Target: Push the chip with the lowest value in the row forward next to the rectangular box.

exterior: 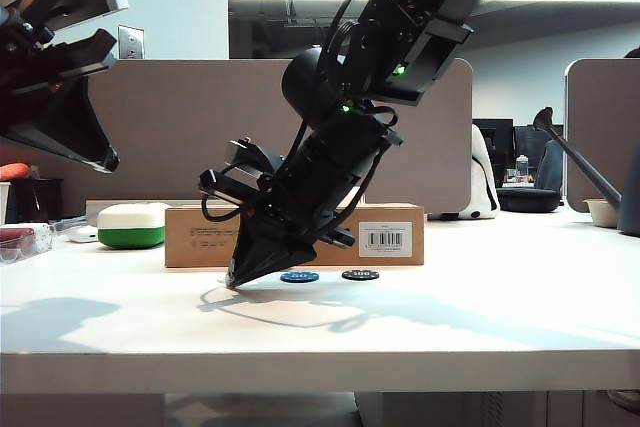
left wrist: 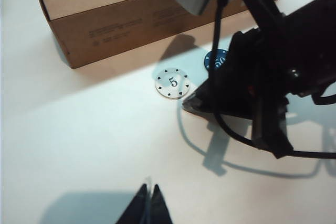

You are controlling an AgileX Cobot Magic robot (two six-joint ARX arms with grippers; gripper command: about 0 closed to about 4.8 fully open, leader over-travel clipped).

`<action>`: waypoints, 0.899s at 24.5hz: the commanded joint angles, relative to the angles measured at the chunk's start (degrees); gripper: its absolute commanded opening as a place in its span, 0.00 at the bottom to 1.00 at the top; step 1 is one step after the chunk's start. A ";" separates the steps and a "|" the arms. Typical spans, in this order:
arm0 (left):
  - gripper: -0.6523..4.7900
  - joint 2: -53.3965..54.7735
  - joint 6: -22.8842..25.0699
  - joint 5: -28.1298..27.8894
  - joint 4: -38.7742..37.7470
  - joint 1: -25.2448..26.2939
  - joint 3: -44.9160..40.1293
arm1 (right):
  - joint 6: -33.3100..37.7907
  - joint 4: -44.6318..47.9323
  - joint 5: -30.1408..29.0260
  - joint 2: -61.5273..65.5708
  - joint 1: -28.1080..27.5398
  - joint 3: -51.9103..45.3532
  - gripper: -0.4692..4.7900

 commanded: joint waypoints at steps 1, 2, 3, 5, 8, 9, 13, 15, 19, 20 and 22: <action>0.11 -0.15 0.04 -0.02 0.70 0.00 0.20 | 0.11 -1.36 0.70 1.64 0.13 -0.13 0.07; 0.11 -0.15 0.04 -0.02 0.70 0.00 0.17 | 0.31 -1.31 0.74 1.86 0.13 -0.13 0.07; 0.11 -0.15 0.04 -0.02 0.70 0.00 0.17 | 0.48 -1.14 0.74 2.10 0.13 -0.13 0.07; 0.11 -0.15 0.04 -0.02 0.72 0.00 0.17 | 0.98 -0.70 1.29 2.45 0.13 -0.13 0.07; 0.11 -0.15 0.04 -0.02 0.70 0.00 0.17 | 1.14 -0.37 3.80 2.49 0.13 -0.13 0.07; 0.11 -0.15 0.04 -0.02 0.70 0.00 0.17 | 1.14 -0.15 4.09 2.49 0.13 -0.13 0.07; 0.11 -0.15 0.04 -0.02 0.70 0.00 0.17 | 1.36 1.20 4.76 2.69 0.04 -0.13 0.07; 0.11 -0.15 0.04 -0.02 0.70 0.00 0.17 | 1.70 1.55 5.01 3.06 0.04 -0.11 0.07; 0.11 -0.15 0.04 -0.02 0.70 0.00 0.17 | 2.86 1.95 6.38 3.67 0.00 -0.13 0.07; 0.11 -0.15 0.04 -0.02 0.70 0.00 0.17 | 2.97 2.08 6.36 3.80 0.00 -0.11 0.07; 0.11 -0.15 0.04 -0.02 0.70 0.00 0.17 | 3.10 2.29 6.91 4.04 -0.04 -0.11 0.07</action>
